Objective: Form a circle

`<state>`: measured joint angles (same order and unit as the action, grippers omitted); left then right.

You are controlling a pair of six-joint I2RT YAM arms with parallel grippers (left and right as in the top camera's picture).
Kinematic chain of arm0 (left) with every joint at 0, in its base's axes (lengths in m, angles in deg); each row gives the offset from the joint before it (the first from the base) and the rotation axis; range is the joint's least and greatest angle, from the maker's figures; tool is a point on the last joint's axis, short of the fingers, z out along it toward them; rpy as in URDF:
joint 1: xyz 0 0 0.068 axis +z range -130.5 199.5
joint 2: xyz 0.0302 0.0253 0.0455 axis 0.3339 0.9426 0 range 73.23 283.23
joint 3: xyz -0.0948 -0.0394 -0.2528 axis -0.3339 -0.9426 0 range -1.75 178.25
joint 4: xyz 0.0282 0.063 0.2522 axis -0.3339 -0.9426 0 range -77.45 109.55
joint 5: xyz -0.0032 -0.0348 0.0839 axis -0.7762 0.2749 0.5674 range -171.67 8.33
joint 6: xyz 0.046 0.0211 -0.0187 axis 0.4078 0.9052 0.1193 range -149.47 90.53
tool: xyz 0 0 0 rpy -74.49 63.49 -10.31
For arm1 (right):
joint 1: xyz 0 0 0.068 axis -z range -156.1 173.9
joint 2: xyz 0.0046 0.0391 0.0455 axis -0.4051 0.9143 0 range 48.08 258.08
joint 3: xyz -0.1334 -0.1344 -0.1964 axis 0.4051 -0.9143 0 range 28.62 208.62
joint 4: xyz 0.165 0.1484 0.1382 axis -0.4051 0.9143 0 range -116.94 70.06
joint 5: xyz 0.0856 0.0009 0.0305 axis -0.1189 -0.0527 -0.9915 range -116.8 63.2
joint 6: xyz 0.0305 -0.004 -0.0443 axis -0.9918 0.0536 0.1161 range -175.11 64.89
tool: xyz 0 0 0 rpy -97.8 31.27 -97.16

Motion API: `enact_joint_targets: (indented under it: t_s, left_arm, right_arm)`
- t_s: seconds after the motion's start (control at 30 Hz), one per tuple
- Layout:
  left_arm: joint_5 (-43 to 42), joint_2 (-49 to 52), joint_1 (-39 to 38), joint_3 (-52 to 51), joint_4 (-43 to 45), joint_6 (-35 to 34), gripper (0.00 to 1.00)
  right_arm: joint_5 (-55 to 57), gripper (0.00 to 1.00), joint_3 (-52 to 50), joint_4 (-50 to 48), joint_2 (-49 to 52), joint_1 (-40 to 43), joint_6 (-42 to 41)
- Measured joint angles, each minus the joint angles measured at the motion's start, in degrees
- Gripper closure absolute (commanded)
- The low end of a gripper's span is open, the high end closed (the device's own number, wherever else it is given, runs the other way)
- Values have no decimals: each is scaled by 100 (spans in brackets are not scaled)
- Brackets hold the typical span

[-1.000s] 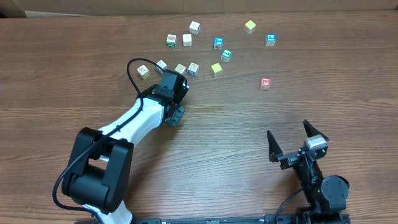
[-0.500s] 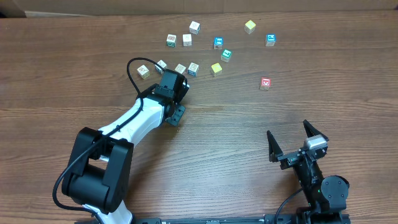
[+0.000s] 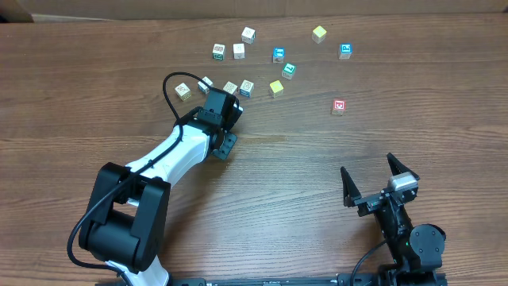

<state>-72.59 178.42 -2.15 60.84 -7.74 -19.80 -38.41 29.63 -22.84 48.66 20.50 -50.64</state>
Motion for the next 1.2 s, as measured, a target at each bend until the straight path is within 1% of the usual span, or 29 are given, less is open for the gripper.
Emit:
enact_joint_targets:
  t_s: [0.3,0.67,0.83,0.9,1.03,1.1,1.2]
  left_arm:
    - [0,0,4,0,74,-9,71]
    - [37,0,28,0,74,-181,73]
    - [111,0,101,0,76,-367,71]
    - [138,0,114,0,74,-376,69]
    - [170,0,114,0,85,-376,68]
    - [173,0,114,0,98,-376,64]
    - [177,0,114,0,101,-376,64]
  right_arm:
    - [0,0,0,-4,0,0,2]
    - [0,0,0,-2,0,0,2]
    - [0,0,0,-2,0,-2,2]
    - [0,0,0,-2,0,0,2]
    - [0,0,0,2,0,-2,2]
    - [0,0,0,-4,0,0,2]
    - [2,0,0,-2,0,0,0]
